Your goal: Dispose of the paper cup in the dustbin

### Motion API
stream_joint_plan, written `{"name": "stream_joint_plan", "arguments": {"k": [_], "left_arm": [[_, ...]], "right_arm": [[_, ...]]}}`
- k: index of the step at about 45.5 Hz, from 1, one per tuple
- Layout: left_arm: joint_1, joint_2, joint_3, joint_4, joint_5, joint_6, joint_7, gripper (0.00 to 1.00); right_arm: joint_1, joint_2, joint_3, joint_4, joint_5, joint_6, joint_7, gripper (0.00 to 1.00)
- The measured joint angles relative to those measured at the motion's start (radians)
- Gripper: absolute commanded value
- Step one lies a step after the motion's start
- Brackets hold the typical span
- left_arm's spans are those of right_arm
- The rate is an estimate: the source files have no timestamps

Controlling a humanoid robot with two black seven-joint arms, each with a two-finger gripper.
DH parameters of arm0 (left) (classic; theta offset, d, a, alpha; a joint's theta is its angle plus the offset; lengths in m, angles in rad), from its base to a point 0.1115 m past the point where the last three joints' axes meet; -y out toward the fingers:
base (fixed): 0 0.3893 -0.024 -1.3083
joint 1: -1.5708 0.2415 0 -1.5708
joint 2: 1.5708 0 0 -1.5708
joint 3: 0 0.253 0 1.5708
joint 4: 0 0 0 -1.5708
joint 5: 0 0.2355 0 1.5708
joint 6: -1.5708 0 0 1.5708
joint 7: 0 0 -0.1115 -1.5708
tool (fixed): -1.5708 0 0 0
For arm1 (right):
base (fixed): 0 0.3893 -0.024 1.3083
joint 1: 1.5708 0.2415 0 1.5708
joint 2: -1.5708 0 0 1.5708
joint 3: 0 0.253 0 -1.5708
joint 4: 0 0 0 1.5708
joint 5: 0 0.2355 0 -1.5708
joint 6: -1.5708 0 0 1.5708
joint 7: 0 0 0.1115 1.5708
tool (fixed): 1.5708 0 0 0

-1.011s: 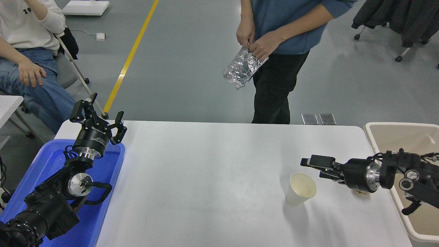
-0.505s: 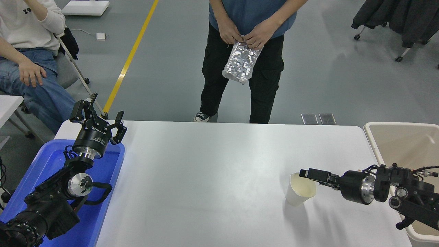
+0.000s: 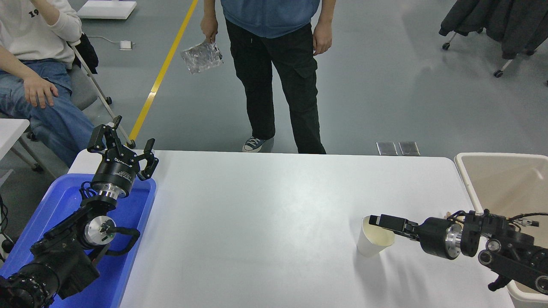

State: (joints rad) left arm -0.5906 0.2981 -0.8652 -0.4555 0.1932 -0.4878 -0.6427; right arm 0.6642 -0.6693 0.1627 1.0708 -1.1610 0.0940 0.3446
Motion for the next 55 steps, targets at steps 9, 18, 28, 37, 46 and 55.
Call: {"name": "stream_joint_plan", "arguments": {"k": [9,18,28,37,46,55], "left_arm": [[0.000,0.000,0.000,0.000,0.000,0.000,0.000,1.00],[0.000,0.000,0.000,0.000,0.000,0.000,0.000,1.00],[0.000,0.000,0.000,0.000,0.000,0.000,0.000,1.00],[0.000,0.000,0.000,0.000,0.000,0.000,0.000,1.00],[0.000,0.000,0.000,0.000,0.000,0.000,0.000,1.00],[0.000,0.000,0.000,0.000,0.000,0.000,0.000,1.00]], "right_arm": [[-0.006,0.027,-0.010,-0.037,0.000,-0.002,0.024,0.68],[-0.011,0.044,-0.031,-0.067,0.000,-0.011,0.046,0.53],[-0.008,0.053,-0.065,-0.089,0.000,-0.030,0.068,0.46],[-0.003,0.055,-0.078,-0.095,0.000,-0.036,0.076,0.31],[0.003,0.055,-0.084,-0.096,0.001,-0.037,0.079,0.04],[0.007,0.054,-0.086,-0.093,0.003,-0.035,0.080,0.00]]}}
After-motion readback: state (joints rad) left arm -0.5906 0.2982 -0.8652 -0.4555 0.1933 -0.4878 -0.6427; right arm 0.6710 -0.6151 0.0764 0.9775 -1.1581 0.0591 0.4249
